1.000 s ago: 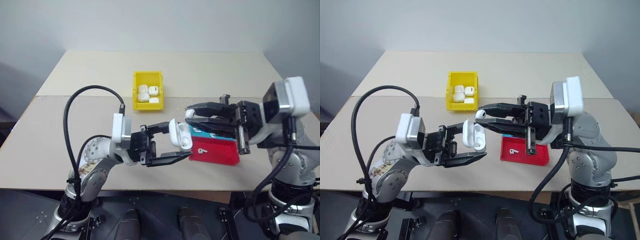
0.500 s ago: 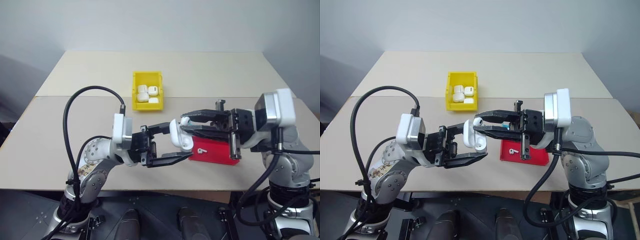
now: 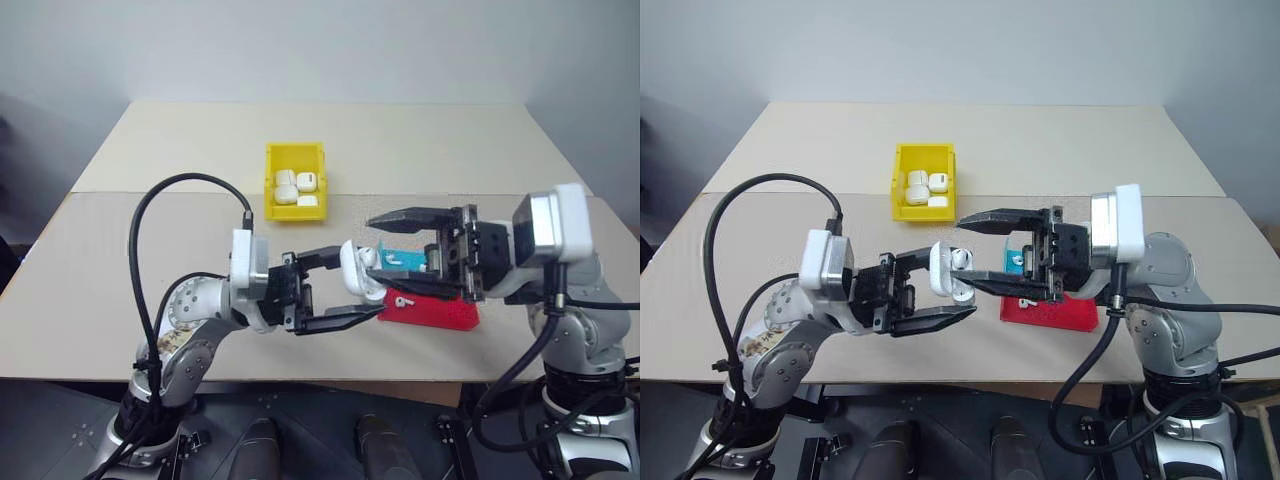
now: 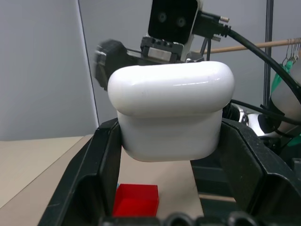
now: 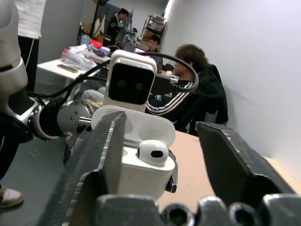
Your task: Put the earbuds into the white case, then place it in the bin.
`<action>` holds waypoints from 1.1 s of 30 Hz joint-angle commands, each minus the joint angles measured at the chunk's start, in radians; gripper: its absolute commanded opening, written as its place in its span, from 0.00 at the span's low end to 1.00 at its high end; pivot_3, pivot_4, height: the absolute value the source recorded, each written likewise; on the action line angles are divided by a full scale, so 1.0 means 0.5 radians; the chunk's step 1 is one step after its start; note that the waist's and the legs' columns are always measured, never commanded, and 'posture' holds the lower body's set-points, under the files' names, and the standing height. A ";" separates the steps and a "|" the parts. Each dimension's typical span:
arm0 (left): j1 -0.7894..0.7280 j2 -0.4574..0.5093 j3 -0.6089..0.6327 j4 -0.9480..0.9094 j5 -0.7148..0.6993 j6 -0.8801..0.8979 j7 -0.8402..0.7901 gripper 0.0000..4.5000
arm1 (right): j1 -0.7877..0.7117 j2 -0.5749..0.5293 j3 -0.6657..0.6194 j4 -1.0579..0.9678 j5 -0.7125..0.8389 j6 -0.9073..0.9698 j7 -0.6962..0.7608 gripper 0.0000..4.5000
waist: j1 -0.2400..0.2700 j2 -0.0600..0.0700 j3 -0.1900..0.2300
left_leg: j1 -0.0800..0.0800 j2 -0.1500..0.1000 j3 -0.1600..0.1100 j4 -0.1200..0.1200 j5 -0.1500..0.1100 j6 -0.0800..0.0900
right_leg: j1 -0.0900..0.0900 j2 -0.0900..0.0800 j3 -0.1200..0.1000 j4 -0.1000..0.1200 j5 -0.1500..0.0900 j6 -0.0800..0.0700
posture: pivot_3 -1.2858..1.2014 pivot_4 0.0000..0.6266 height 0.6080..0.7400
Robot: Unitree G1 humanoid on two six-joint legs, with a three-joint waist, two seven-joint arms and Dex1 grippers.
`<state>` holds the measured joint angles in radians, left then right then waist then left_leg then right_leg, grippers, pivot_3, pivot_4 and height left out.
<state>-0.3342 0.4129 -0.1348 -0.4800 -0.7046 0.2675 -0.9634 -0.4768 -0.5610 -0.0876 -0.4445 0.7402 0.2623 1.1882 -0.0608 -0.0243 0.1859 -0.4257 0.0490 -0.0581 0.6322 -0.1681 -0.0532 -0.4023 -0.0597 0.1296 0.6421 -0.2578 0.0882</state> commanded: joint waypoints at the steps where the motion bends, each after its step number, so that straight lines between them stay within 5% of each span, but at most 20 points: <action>1: -0.033 -0.024 0.021 -0.023 0.009 -0.029 0.015 0.62 | 0.022 -0.038 -0.003 -0.029 0.007 -0.068 0.071 0.65 | 0.002 0.000 0.000 | 0.000 0.000 0.000 0.000 0.000 0.000 | 0.000 0.000 0.000 0.000 0.000 0.000 | 0.52 0.24 1.00; 9: 0.124 0.043 0.057 0.372 0.359 -0.307 -0.043 0.62 | -0.260 -0.529 -0.169 0.380 0.013 0.199 0.177 0.65 | -0.001 0.000 0.000 | 0.002 0.000 0.003 0.001 0.000 0.000 | 0.000 -0.001 0.002 0.000 -0.004 -0.008 | 0.52 0.24 1.00; 15: 0.270 0.117 0.070 0.450 0.558 -0.537 -0.083 0.62 | -0.791 -0.845 0.342 0.919 -0.592 0.277 0.372 0.65 | -0.019 0.000 0.001 | 0.002 0.000 0.005 -0.006 0.000 0.000 | -0.004 -0.001 0.003 -0.001 -0.007 -0.014 | 0.52 0.24 1.00; 23: 0.385 0.128 0.104 0.375 0.577 -0.562 -0.027 0.62 | -1.412 -0.605 1.002 1.689 -1.426 0.041 0.507 0.65 | -0.017 0.002 0.003 | 0.001 0.001 0.007 -0.013 0.000 0.000 | -0.010 -0.001 0.004 -0.001 -0.004 -0.008 | 0.52 0.24 1.00; 33: 0.431 0.113 0.081 0.277 0.614 -0.496 0.088 0.62 | -1.481 -0.244 1.256 2.180 -1.933 -0.329 0.368 0.65 | -0.012 0.002 0.004 | -0.001 0.000 0.005 -0.014 0.000 0.000 | -0.010 -0.002 0.002 0.001 0.003 -0.021 | 0.52 0.24 1.00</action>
<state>-0.1175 0.4673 -0.0986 -0.3013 -0.3939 0.0255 -0.9274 -1.1788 -0.6864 0.5501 0.6342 -0.2066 0.1302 1.3787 -0.0668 -0.0232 0.1879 -0.4260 0.0492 -0.0559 0.6254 -0.1681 -0.0532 -0.4075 -0.0603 0.1302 0.6432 -0.2562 0.0779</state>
